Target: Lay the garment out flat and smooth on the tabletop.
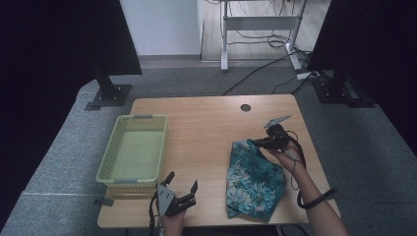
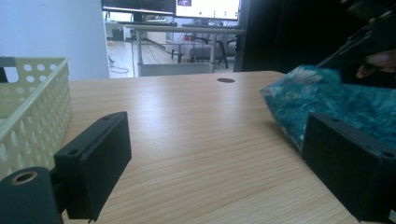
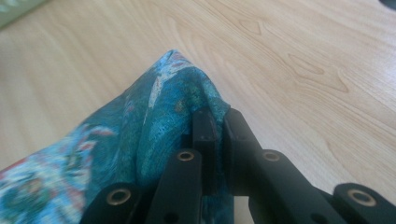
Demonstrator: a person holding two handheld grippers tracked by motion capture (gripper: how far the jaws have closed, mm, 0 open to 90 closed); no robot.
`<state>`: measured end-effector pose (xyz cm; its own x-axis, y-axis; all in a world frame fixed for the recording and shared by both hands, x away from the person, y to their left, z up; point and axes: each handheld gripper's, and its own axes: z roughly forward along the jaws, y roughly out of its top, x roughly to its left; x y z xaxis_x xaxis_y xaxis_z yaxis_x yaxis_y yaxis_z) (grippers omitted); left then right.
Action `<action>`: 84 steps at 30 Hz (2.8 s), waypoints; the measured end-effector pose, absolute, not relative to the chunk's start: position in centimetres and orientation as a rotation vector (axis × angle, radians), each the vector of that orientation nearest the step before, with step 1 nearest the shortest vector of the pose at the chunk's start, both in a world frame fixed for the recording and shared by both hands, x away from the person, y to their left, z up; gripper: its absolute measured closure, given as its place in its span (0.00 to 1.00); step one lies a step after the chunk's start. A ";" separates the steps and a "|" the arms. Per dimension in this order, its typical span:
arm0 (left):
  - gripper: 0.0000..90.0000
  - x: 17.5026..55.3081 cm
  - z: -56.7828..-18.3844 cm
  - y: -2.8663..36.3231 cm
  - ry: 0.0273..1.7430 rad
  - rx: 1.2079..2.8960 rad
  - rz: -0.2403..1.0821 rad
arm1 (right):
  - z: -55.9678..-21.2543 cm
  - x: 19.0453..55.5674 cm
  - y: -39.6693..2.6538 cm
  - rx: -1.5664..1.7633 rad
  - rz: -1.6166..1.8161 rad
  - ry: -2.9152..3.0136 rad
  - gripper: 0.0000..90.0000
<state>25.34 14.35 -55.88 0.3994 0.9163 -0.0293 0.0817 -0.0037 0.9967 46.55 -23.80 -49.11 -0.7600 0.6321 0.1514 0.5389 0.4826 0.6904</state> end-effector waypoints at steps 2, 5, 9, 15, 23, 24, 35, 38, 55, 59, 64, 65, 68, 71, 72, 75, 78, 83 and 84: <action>0.10 25.4 -55.9 14.4 0.961 1.428 0.847 | -49.7 47.3 -23.2 1.045 1.115 2.612 0.94; 0.10 25.4 -55.9 14.4 0.958 1.428 0.841 | -50.4 47.9 -22.4 1.062 1.098 2.628 0.94; 0.10 25.4 -55.9 14.4 0.956 1.429 0.833 | -51.1 48.5 -21.3 1.074 1.084 2.643 0.94; 0.10 25.4 -55.9 14.4 0.953 1.431 0.836 | -51.2 49.0 -20.5 1.072 1.025 2.635 0.86; 0.10 25.4 -55.9 14.4 0.950 1.435 0.839 | -49.6 48.1 -22.7 1.201 1.120 2.546 0.55; 0.10 25.4 -55.9 14.4 0.951 1.435 0.840 | -49.4 47.9 -23.3 1.222 1.138 2.534 0.50; 0.10 25.4 -55.9 14.3 0.945 1.434 0.842 | -48.8 43.5 -29.2 1.323 1.377 2.508 0.37; 0.10 25.4 -55.9 14.3 0.946 1.434 0.844 | -50.0 41.7 -30.0 1.314 1.373 2.560 0.36; 0.10 25.3 -55.9 14.3 0.946 1.433 0.854 | -54.6 37.5 -31.5 1.368 1.269 2.662 0.60; 0.10 25.3 -55.9 14.3 0.945 1.432 0.854 | -53.9 37.3 -31.2 1.333 1.275 2.668 0.92; 0.10 25.4 -55.9 14.3 0.945 1.435 0.847 | -51.3 36.9 -30.4 1.262 1.370 2.639 0.97; 0.10 25.3 -55.9 14.3 0.946 1.433 0.848 | -50.7 36.9 -30.0 1.235 1.392 2.642 0.97; 0.10 25.3 -55.9 14.3 0.948 1.433 0.850 | -48.7 36.7 -28.3 1.150 1.402 2.652 0.97; 0.10 25.4 -55.9 14.3 0.949 1.432 0.847 | -46.9 36.8 -26.0 1.080 1.394 2.664 0.97; 0.10 25.4 -55.9 14.3 0.949 1.432 0.847 | -46.3 36.9 -25.2 1.053 1.394 2.672 0.97; 0.10 25.4 -55.9 14.3 0.949 1.431 0.844 | -44.6 37.2 -22.5 0.994 1.399 2.692 0.97; 0.10 25.4 -55.9 14.4 0.950 1.430 0.839 | -43.4 37.2 -19.2 0.912 1.408 2.722 0.97; 0.10 25.4 -55.9 14.4 0.950 1.431 0.832 | -41.9 36.7 -13.2 0.771 1.408 2.781 0.97; 0.10 25.5 -55.9 14.4 0.951 1.430 0.828 | -41.6 36.7 -12.0 0.756 1.429 2.794 0.97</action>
